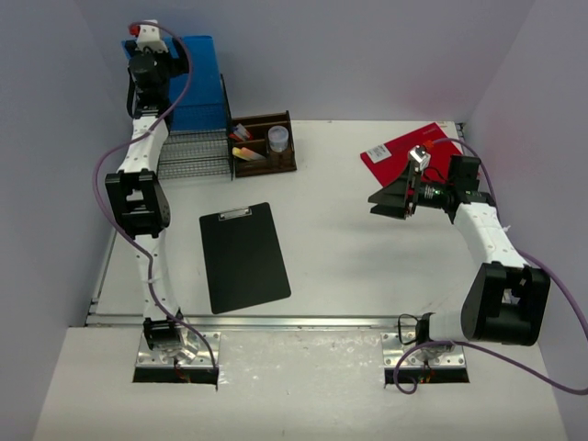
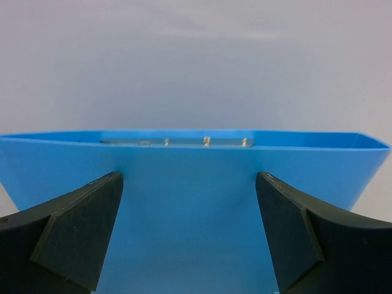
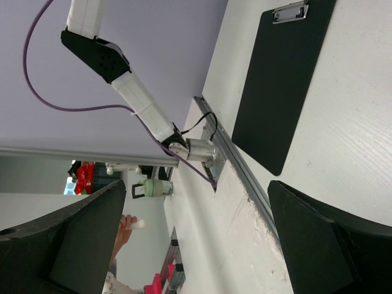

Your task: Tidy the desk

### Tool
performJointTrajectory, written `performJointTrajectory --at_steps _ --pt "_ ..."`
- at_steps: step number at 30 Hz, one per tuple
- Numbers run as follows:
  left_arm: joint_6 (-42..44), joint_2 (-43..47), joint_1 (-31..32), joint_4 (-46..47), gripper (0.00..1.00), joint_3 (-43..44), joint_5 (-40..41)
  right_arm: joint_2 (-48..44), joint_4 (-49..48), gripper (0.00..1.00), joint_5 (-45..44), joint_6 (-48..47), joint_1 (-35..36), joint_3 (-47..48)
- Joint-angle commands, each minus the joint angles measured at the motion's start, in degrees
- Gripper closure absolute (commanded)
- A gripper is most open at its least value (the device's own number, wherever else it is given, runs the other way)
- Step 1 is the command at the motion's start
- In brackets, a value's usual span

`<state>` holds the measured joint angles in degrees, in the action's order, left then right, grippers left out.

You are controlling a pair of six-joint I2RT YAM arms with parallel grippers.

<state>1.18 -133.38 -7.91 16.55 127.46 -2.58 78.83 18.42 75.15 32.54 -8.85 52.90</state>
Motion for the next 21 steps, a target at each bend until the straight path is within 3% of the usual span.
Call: performJointTrajectory --at_steps 1,7,14,18,21 --pt "1.2 -3.3 0.7 -2.8 0.11 3.5 1.9 -0.5 0.1 0.01 -0.6 -2.1 0.4 2.9" --pt "1.2 -2.5 0.7 -2.5 0.09 -0.5 1.6 -1.0 1.3 0.01 -1.3 -3.4 0.6 3.1" --pt "-0.3 2.2 0.8 1.8 0.0 -5.8 -3.2 -1.8 2.6 0.01 -1.9 -4.9 0.7 3.5" --pt "-0.6 7.7 0.7 4.8 0.0 -9.8 -4.9 -2.4 3.1 0.01 -4.3 -6.2 0.7 3.4" --pt "0.4 16.5 0.7 9.2 0.0 -17.3 -7.0 -4.4 3.7 0.01 -11.4 -9.0 0.7 3.1"
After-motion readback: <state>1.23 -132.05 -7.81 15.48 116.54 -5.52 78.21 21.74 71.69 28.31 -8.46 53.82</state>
